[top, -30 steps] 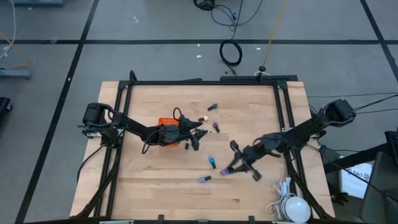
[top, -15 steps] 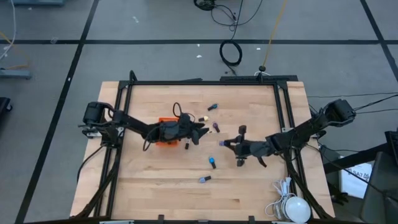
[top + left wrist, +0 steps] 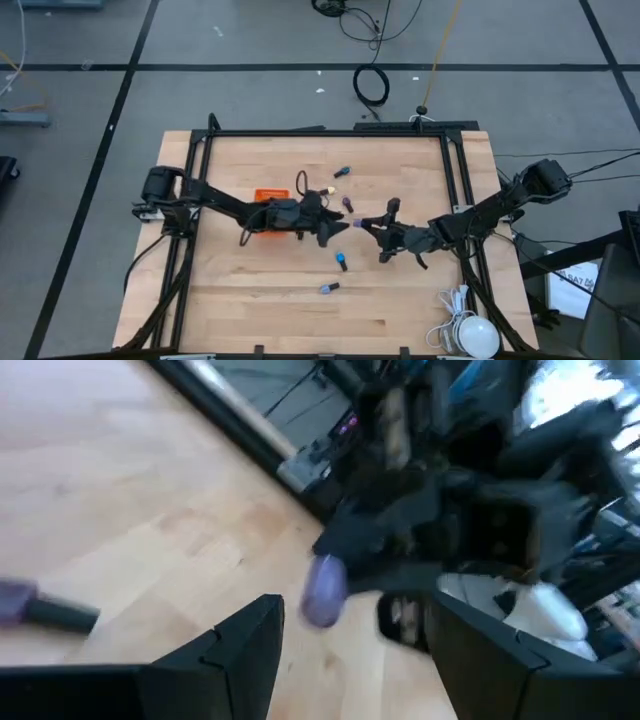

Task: Pick & Place Nail Polish
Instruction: Put the top violet nail polish into the orange basket

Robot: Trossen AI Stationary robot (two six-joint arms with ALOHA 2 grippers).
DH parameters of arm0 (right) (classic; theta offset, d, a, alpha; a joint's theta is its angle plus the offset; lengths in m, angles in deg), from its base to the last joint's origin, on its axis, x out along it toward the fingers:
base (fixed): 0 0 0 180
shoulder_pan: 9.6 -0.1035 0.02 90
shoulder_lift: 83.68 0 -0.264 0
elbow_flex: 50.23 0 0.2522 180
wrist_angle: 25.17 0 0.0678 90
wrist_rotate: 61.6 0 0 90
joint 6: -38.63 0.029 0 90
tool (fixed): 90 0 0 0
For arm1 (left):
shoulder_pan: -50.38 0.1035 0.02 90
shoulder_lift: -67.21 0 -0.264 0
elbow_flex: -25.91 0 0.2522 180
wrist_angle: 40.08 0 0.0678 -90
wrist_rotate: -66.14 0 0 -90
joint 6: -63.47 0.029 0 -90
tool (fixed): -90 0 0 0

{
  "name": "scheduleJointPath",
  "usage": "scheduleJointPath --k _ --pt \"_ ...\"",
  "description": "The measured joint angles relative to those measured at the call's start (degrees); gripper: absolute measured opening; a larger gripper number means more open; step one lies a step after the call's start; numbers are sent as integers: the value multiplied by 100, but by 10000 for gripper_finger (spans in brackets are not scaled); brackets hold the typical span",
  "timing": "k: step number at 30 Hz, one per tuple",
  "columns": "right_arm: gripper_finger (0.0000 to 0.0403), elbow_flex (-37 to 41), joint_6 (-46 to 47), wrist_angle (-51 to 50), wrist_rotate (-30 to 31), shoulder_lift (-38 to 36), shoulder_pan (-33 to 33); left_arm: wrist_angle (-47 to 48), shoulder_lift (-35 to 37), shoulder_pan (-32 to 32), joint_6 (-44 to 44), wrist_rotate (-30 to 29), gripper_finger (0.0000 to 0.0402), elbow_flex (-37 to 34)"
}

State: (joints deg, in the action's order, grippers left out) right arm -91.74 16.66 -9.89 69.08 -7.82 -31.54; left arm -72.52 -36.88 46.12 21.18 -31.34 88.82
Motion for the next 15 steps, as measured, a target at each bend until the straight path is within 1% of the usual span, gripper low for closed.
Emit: scheduleJointPath --k 9,15 --pt "50 0 -272 178 25 0 -192 -31 -779 15 -44 0 237 697" --pt "50 0 -277 238 27 0 -192 -7 -999 10 -132 415 237 1062"
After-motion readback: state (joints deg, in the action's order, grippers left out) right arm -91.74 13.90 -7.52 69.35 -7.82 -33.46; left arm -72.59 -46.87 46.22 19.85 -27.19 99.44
